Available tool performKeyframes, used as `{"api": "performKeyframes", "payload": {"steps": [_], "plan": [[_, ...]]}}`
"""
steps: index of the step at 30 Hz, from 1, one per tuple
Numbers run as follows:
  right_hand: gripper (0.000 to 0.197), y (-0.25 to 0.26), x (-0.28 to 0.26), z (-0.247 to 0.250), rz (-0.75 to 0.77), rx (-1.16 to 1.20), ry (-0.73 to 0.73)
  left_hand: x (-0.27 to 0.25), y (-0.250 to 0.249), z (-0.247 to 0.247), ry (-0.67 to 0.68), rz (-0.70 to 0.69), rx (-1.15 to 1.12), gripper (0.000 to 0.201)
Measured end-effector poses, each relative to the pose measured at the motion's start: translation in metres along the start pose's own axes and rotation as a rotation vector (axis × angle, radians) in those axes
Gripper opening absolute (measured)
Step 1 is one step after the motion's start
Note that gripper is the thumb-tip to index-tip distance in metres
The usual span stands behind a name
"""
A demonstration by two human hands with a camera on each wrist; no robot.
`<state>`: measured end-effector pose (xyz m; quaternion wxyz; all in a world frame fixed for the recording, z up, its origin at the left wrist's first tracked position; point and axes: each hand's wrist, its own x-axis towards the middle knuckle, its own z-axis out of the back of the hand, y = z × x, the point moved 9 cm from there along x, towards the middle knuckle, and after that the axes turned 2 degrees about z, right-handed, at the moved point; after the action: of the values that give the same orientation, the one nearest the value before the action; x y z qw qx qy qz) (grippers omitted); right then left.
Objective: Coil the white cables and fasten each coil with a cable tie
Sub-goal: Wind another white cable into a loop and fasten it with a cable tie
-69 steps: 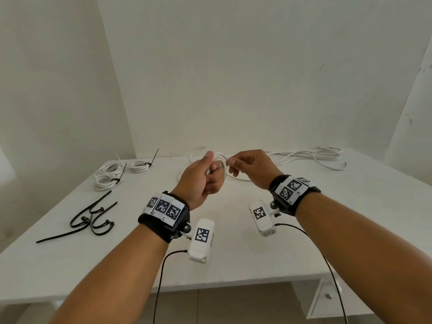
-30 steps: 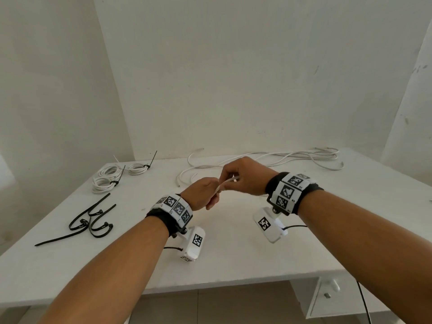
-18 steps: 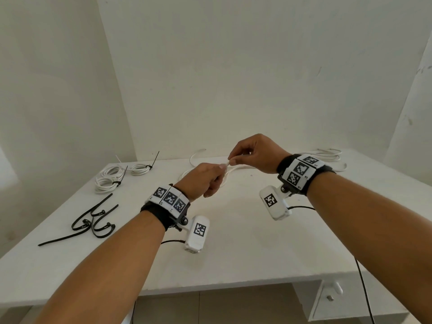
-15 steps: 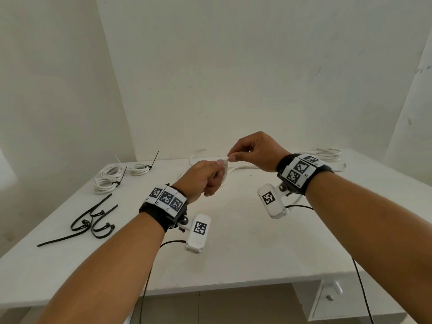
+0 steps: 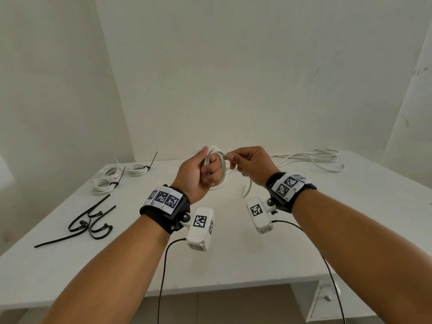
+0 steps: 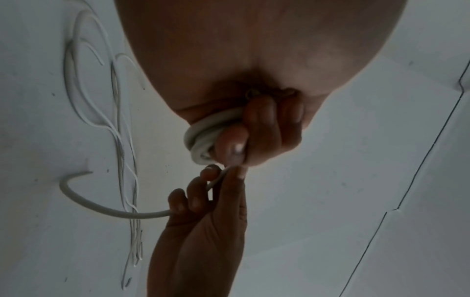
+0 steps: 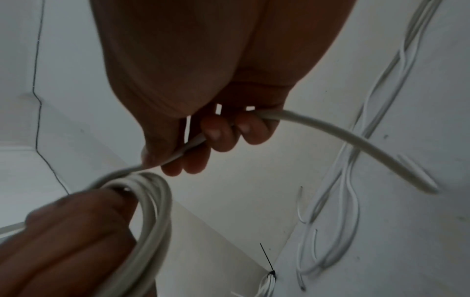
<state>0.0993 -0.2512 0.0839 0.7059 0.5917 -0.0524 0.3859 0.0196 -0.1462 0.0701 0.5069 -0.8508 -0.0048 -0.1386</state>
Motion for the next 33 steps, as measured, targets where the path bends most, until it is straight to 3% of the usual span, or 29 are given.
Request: {"api": "performKeyframes", "payload": {"steps": [14, 21, 24, 26, 28, 30, 31, 33], "plan": [[0.026, -0.031, -0.024, -0.022, -0.108, -0.165, -0.013, 0.018, -0.012, 0.005, -0.136, -0.233, -0.284, 0.032], [0.028, -0.037, -0.029, -0.024, -0.055, -0.298, 0.018, 0.019, -0.039, 0.036, -0.401, -0.416, -0.379, 0.032], [0.029, -0.04, -0.037, -0.034, -0.04, -0.41, 0.106, 0.016, -0.046, 0.056, -0.558, -0.476, -0.368, 0.033], [0.029, -0.033, -0.042, -0.046, -0.007, -0.477, 0.186, 0.012, -0.046, 0.065, -0.669, -0.5, -0.195, 0.03], [0.03, -0.021, -0.042, -0.054, 0.037, -0.529, 0.243, 0.009, -0.046, 0.066, -0.726, -0.517, 0.254, 0.025], [0.03, -0.009, -0.039, -0.056, 0.084, -0.591, 0.287, 0.013, -0.034, 0.058, -0.637, -0.455, 0.756, 0.022], [0.03, -0.005, -0.037, -0.056, 0.104, -0.626, 0.31, 0.016, -0.025, 0.058, -0.582, -0.405, 0.903, 0.023], [0.03, -0.004, -0.034, -0.055, 0.116, -0.69, 0.37, 0.016, -0.012, 0.062, -0.522, -0.332, 0.899, 0.023]]}}
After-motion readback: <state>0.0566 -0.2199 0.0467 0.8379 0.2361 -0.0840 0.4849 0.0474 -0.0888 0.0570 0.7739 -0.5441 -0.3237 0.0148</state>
